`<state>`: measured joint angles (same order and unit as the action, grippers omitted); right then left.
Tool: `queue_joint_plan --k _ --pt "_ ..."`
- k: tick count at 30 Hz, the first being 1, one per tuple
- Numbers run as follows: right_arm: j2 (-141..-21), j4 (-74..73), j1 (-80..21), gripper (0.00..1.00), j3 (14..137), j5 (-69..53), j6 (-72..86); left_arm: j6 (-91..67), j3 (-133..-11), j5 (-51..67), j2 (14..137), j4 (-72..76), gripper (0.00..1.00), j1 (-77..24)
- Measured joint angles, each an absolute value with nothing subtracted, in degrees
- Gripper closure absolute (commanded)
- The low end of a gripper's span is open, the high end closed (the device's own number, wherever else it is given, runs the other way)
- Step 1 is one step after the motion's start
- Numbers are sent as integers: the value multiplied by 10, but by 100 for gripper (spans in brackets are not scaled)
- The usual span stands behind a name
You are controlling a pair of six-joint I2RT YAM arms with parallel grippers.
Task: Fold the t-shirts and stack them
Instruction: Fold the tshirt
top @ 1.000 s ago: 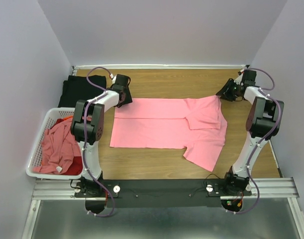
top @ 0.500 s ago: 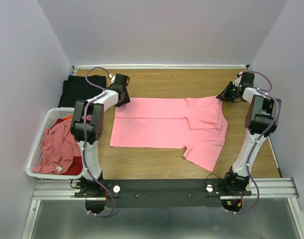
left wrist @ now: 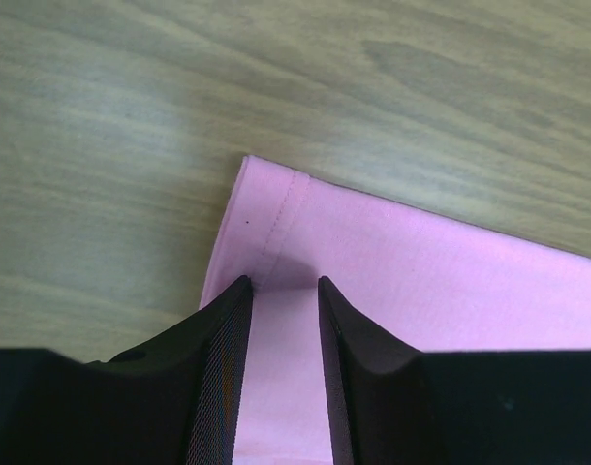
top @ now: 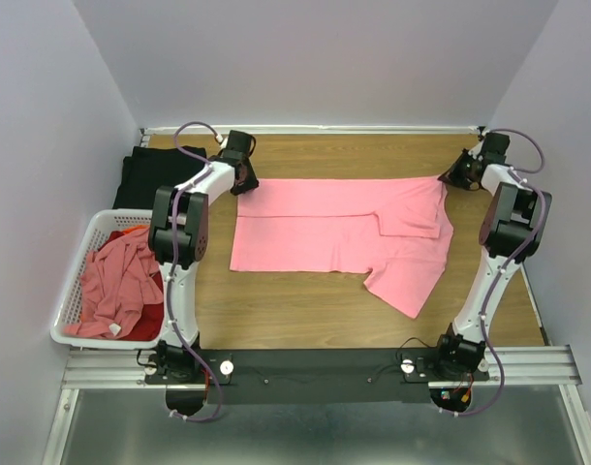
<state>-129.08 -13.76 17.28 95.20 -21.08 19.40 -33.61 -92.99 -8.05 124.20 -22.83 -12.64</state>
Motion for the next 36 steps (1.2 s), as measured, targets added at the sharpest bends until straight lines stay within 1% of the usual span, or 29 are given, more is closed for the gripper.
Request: queue_joint_plan --k 5,7,9,10,11,12,13,14,15,16,19,21,24,25,27,29,32,36 --pt "-1329 -135 173 96 994 -209 188 -344 -992 -72 1281 -243 55 -126" --pt "-1336 -135 173 94 1006 -208 184 -344 -1011 -72 1291 -250 48 -126" --pt "-1341 -136 173 85 1018 -208 180 -346 -1023 -70 1297 -254 43 -126" --pt "-1344 -140 173 79 1026 -208 177 -346 -1028 -69 1299 -257 38 -126" --pt "-1346 -143 173 65 1032 -208 175 -345 -1031 -68 1299 -261 37 -126" --pt "-1346 -147 173 59 1036 -207 170 -346 -1033 -67 1299 -263 32 -125" --pt "-1345 -151 173 48 1040 -201 167 -346 -1034 -67 1299 -263 30 -125" --pt "-1343 -153 173 42 1042 -197 163 -346 -1034 -67 1297 -264 27 -124" --pt "-1338 -161 173 38 1042 -189 163 -345 -1034 -68 1294 -267 27 -124" --pt "-1331 -167 173 29 1040 -181 160 -345 -1031 -69 1286 -270 26 -124" --pt "-1283 -190 173 21 1018 -143 154 -345 -1011 -75 1241 -283 25 -124" --pt "-1222 -206 173 19 981 -117 157 -343 -982 -88 1186 -285 24 -124" --pt "-1130 -223 173 19 924 -80 167 -341 -921 -115 1072 -292 24 -124" --pt "-1077 -236 173 19 889 -63 176 -340 -895 -124 1038 -284 24 -124" --pt "-1021 -249 173 19 850 -48 184 -339 -824 -140 952 -283 24 -126" --pt "-977 -271 173 19 815 -31 196 -340 -761 -152 896 -284 24 -128" --pt "-929 -293 172 20 753 -9 209 -345 -658 -163 843 -290 24 -143" --pt "-882 -328 172 23 654 1 218 -358 -547 -165 830 -304 26 -174"
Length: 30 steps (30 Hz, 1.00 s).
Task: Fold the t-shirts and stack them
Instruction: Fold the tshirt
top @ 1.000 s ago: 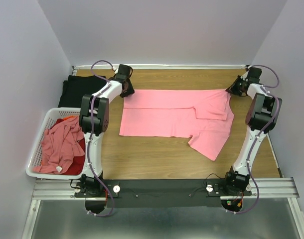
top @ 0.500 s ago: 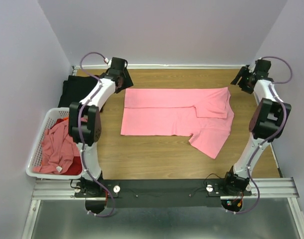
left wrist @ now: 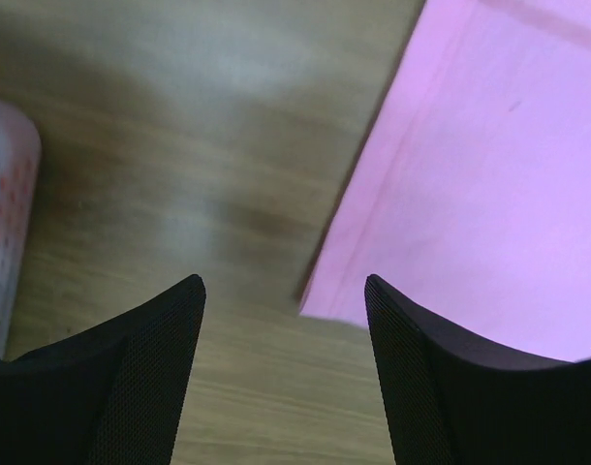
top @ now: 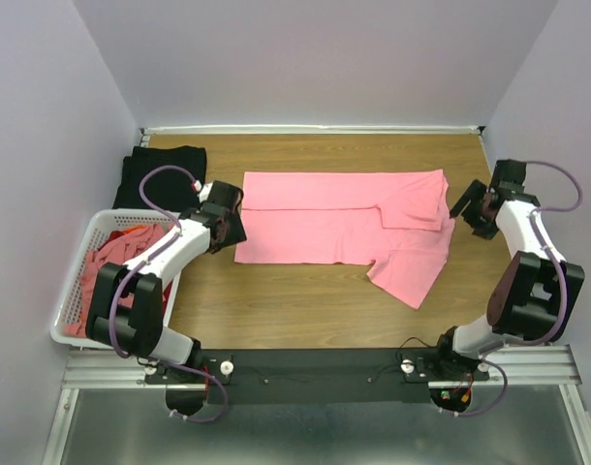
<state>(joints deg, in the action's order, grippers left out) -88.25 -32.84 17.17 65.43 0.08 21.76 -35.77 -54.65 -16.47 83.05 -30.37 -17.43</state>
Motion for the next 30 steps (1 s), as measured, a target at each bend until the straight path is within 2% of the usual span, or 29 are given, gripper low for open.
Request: queue_joint_plan --k 4,8,23,27,30 --pt "-838 -354 171 26 563 -8 225 -368 -495 -163 830 -307 29 -187" --pt "-812 -364 169 28 525 -16 227 -369 -491 -164 831 -295 33 -191" --pt "-811 -361 164 28 505 -20 231 -362 -489 -148 894 -269 35 -218" --pt "-812 -361 159 28 505 -20 231 -362 -489 -146 899 -258 41 -219" --pt "-813 -361 154 28 505 -19 231 -361 -489 -146 902 -251 53 -223"
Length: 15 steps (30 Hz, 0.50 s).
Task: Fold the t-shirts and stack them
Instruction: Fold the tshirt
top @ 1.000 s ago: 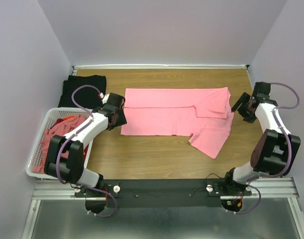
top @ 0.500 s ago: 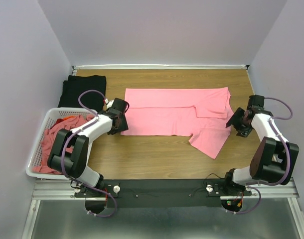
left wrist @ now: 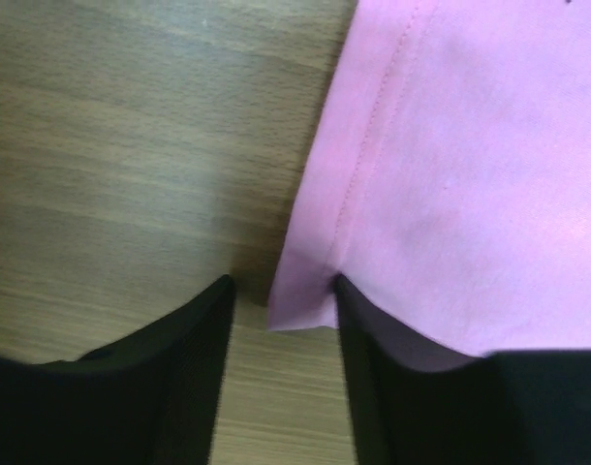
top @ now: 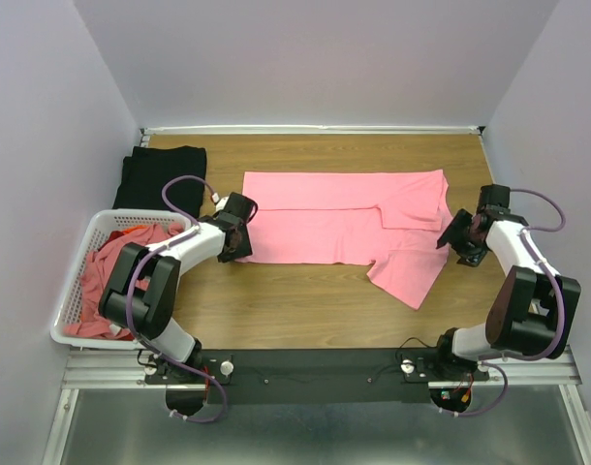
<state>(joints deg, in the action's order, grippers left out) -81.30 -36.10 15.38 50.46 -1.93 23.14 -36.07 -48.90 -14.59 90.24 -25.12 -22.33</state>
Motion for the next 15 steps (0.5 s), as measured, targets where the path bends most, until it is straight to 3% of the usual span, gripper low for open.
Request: queue_joint_plan --k 2,6,10,15 --pt "-814 -361 151 28 504 -19 231 -359 -489 -146 904 -247 61 -227" --pt "-815 -361 148 28 500 -18 231 -357 -489 -146 905 -239 86 -234" --pt "-823 -357 147 32 496 -18 234 -356 -489 -144 905 -238 100 -235" --pt "-843 -352 147 40 495 -9 240 -354 -489 -143 904 -237 100 -235"
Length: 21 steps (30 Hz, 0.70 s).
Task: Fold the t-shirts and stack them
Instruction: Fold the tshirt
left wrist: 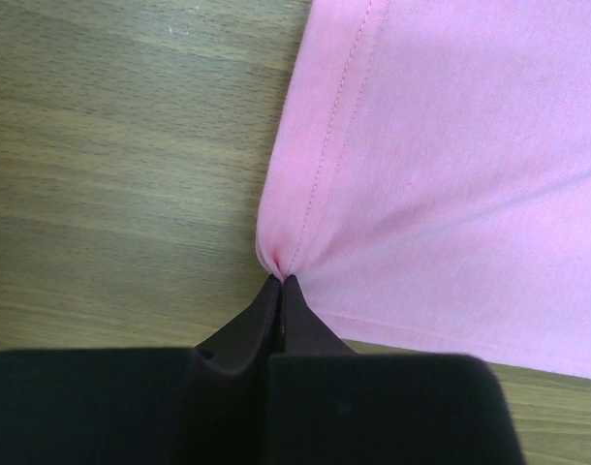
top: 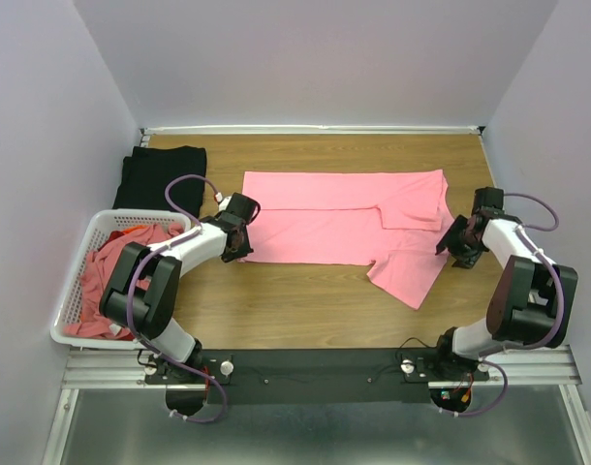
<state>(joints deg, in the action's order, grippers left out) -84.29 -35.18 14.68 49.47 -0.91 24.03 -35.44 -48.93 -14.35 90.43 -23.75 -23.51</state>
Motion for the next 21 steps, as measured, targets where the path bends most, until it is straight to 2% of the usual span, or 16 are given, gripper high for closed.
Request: queue_joint_plan --k 9,15,19,20,21 --pt "-876 -327 147 45 495 -6 246 -354 -480 -143 897 -228 100 -235" --pt "-880 -315 147 54 489 5 246 -355 -472 -143 890 -225 100 -235" --pt "-880 -308 147 70 477 10 248 -355 -468 -143 886 -225 100 -235" --pt "-879 -306 147 80 473 12 248 -355 -467 -143 884 -225 100 -235" --pt "-879 -305 147 84 472 14 250 -355 -466 -143 883 -226 100 -235"
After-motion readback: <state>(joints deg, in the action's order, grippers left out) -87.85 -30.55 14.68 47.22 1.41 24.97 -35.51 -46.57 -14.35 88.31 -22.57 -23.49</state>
